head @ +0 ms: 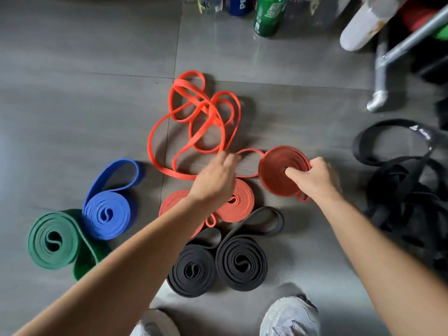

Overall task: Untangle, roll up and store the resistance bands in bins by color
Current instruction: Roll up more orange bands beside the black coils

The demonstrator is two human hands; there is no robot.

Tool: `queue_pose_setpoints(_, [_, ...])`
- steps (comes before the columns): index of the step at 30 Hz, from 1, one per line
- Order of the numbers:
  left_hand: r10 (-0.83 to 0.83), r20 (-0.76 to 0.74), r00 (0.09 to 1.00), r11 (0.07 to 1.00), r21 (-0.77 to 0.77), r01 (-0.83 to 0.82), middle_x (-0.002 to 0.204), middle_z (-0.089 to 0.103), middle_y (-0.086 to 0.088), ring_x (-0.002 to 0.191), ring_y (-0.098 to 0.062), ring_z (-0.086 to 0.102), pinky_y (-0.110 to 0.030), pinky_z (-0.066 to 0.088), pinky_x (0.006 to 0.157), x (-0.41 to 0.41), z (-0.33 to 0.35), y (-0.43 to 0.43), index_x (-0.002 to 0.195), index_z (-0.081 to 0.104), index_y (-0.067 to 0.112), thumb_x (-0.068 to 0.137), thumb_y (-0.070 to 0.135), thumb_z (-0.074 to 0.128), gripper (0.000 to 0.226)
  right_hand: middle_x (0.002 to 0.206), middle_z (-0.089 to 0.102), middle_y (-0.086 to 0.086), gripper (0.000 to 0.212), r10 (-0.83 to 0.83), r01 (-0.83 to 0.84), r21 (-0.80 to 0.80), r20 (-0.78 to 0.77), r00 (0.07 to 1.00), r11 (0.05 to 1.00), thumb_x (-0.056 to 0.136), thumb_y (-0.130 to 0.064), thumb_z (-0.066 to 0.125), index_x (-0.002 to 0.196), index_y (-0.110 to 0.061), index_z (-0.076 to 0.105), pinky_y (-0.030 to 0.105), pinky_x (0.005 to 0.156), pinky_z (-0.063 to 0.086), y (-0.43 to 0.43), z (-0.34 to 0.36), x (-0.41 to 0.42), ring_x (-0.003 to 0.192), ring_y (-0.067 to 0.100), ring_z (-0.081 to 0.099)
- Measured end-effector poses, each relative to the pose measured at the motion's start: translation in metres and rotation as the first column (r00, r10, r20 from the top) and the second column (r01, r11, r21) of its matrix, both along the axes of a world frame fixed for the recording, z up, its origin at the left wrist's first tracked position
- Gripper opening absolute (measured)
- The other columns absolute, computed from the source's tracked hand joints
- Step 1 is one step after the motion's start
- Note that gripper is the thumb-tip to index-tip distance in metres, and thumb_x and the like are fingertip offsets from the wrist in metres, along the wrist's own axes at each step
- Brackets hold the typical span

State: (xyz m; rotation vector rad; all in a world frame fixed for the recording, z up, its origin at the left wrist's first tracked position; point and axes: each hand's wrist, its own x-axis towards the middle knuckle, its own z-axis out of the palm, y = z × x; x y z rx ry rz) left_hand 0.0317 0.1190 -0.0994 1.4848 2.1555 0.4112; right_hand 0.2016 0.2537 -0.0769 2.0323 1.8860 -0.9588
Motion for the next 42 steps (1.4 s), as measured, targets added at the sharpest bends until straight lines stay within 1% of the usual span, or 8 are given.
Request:
queue_pose_setpoints(2, [-0.12, 0.085, 0.989, 0.973, -0.189, 0.134, 0.139, 0.038, -0.014, 0.127, -0.033, 0.037, -0.036, 0.031, 0.104, 0.009, -0.007, 0.004, 0.136, 0.038, 0.007, 0.086, 0.007, 0.049, 0.052, 0.064, 0.066, 0.006, 0.05, -0.006, 0.005, -0.012, -0.019, 1.0, 1.0, 0.061, -0.054, 0.062, 0.086, -0.011, 0.064, 0.021, 0.042, 0.044, 0.002, -0.003, 0.002, 0.035, 0.012, 0.058])
queue_pose_setpoints(5, [0.0, -0.025, 1.0, 0.969, -0.247, -0.006, 0.151, 0.022, -0.01, 0.135, -0.031, 0.026, -0.035, 0.025, 0.109, 0.012, -0.018, 0.014, 0.145, 0.02, 0.008, 0.086, 0.011, 0.052, 0.068, 0.065, 0.065, 0.006, 0.047, -0.032, 0.031, -0.021, -0.055, 0.998, 0.999, 0.065, -0.049, 0.065, 0.087, -0.008, 0.064, 0.018, 0.032, 0.034, 0.008, -0.003, 0.006, 0.032, 0.01, 0.056])
queue_pose_setpoints(11, [0.026, -0.16, 0.987, 0.935, -0.346, -0.08, 0.131, 0.04, -0.01, 0.124, -0.031, 0.037, -0.04, 0.037, 0.097, 0.016, -0.014, 0.041, 0.132, 0.036, 0.011, 0.083, 0.03, 0.064, 0.059, 0.058, 0.052, 0.0, 0.04, -0.133, 0.133, -0.012, -0.135, 0.982, 0.991, 0.071, -0.037, 0.07, 0.089, -0.005, 0.054, 0.025, 0.05, 0.035, 0.017, -0.004, 0.012, 0.048, 0.011, 0.051])
queue_pose_setpoints(19, [-0.038, -0.199, 0.979, 0.934, -0.354, -0.036, 0.127, 0.043, -0.011, 0.119, -0.032, 0.044, -0.04, 0.039, 0.093, 0.014, -0.011, 0.052, 0.126, 0.036, 0.008, 0.082, 0.028, 0.068, 0.057, 0.06, 0.059, 0.001, 0.053, -0.15, 0.149, -0.021, -0.148, 0.977, 0.989, 0.057, -0.05, 0.066, 0.087, -0.007, 0.06, 0.023, 0.044, 0.034, 0.019, -0.004, 0.013, 0.047, 0.016, 0.057])
queue_pose_setpoints(24, [-0.112, -0.292, 0.95, 0.95, -0.313, 0.016, 0.126, 0.046, -0.014, 0.117, -0.034, 0.043, -0.04, 0.039, 0.089, 0.021, -0.009, 0.053, 0.125, 0.047, 0.009, 0.088, 0.005, 0.043, 0.038, 0.068, 0.066, 0.004, 0.05, -0.115, 0.116, -0.003, -0.134, 0.984, 0.993, 0.059, -0.051, 0.066, 0.084, -0.008, 0.063, 0.02, 0.042, 0.036, 0.017, -0.005, 0.018, 0.05, 0.015, 0.061])
queue_pose_setpoints(33, [-0.008, -0.296, 0.955, 0.97, -0.236, -0.065, 0.129, 0.039, -0.01, 0.117, -0.031, 0.041, -0.04, 0.037, 0.094, 0.015, -0.019, 0.052, 0.137, 0.034, 0.013, 0.082, 0.028, 0.066, 0.066, 0.058, 0.061, 0.0, 0.045, -0.159, 0.159, -0.014, -0.167, 0.973, 0.987, 0.059, -0.048, 0.067, 0.08, -0.008, 0.064, 0.02, 0.041, 0.034, 0.013, -0.005, 0.025, 0.042, 0.013, 0.058])
queue_pose_setpoints(38, [-0.075, -0.308, 0.948, 0.968, -0.251, -0.005, 0.126, 0.041, -0.009, 0.117, -0.031, 0.039, -0.04, 0.037, 0.091, 0.008, -0.015, 0.05, 0.127, 0.049, 0.02, 0.083, 0.022, 0.062, 0.045, 0.057, 0.058, -0.003, 0.035, -0.145, 0.143, -0.02, -0.18, 0.973, 0.989, 0.068, -0.038, 0.069, 0.084, -0.008, 0.062, 0.013, 0.027, 0.028, 0.008, -0.004, 0.025, 0.032, 0.005, 0.05])
queue_pose_setpoints(42, [-0.273, -0.226, 0.935, 0.94, -0.269, 0.209, 0.126, 0.048, -0.007, 0.12, -0.028, 0.038, -0.037, 0.034, 0.095, 0.031, -0.011, 0.039, 0.122, 0.053, 0.018, 0.088, 0.028, 0.052, 0.035, 0.066, 0.065, 0.003, 0.042, -0.167, 0.161, -0.048, -0.197, 0.966, 0.986, 0.064, -0.044, 0.068, 0.087, -0.008, 0.061, 0.013, 0.032, 0.034, 0.008, 0.0, 0.026, 0.036, 0.014, 0.058])
